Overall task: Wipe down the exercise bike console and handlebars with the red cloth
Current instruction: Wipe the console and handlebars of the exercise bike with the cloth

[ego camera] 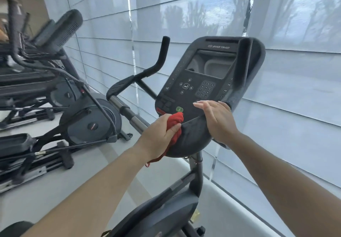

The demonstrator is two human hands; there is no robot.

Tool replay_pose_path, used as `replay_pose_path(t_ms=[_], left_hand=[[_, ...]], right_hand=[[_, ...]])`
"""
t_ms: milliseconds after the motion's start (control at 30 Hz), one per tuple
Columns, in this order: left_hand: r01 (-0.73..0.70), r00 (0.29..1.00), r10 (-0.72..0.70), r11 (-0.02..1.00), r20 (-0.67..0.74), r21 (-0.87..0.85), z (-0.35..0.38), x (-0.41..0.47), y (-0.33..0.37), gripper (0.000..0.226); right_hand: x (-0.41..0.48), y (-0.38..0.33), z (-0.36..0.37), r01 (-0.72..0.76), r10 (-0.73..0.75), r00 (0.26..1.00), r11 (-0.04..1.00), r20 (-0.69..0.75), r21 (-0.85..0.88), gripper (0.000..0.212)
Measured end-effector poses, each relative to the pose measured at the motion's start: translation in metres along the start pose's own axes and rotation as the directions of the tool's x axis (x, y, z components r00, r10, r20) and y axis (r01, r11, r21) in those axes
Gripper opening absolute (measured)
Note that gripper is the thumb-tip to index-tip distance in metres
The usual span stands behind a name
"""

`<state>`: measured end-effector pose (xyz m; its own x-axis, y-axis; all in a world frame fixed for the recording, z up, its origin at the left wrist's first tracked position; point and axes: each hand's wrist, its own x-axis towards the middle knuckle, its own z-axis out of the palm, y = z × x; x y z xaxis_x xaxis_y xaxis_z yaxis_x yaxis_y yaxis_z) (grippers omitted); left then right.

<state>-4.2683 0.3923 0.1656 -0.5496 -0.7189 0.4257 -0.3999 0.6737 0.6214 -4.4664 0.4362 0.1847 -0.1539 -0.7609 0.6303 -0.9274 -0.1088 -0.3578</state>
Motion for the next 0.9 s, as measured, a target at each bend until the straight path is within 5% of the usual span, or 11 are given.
replay_pose_path(t_ms=[300, 467, 733, 900], left_hand=[[-0.014, 0.998, 0.011, 0.999, 0.059, 0.050, -0.007, 0.009, -0.005, 0.035], [-0.163, 0.977, 0.151, 0.984, 0.152, 0.069, -0.020, 0.001, -0.018, 0.035], [-0.385, 0.803, 0.396, 0.915, 0.446, -0.119, -0.051, 0.010, -0.052, 0.049], [-0.451, 0.726, 0.530, 0.848, 0.438, -0.279, -0.062, 0.014, -0.072, 0.063]], right_hand=[[-0.013, -0.007, -0.006, -0.029, 0.029, 1.000, 0.999, 0.012, -0.015, 0.060], [-0.023, -0.021, -0.012, -0.107, 0.113, 0.992, 0.990, 0.054, -0.093, 0.060], [-0.051, -0.088, -0.003, -0.255, 0.241, 0.965, 0.955, -0.103, -0.149, 0.040], [-0.060, -0.133, 0.023, -0.259, 0.251, 0.965, 0.957, -0.070, -0.133, 0.041]])
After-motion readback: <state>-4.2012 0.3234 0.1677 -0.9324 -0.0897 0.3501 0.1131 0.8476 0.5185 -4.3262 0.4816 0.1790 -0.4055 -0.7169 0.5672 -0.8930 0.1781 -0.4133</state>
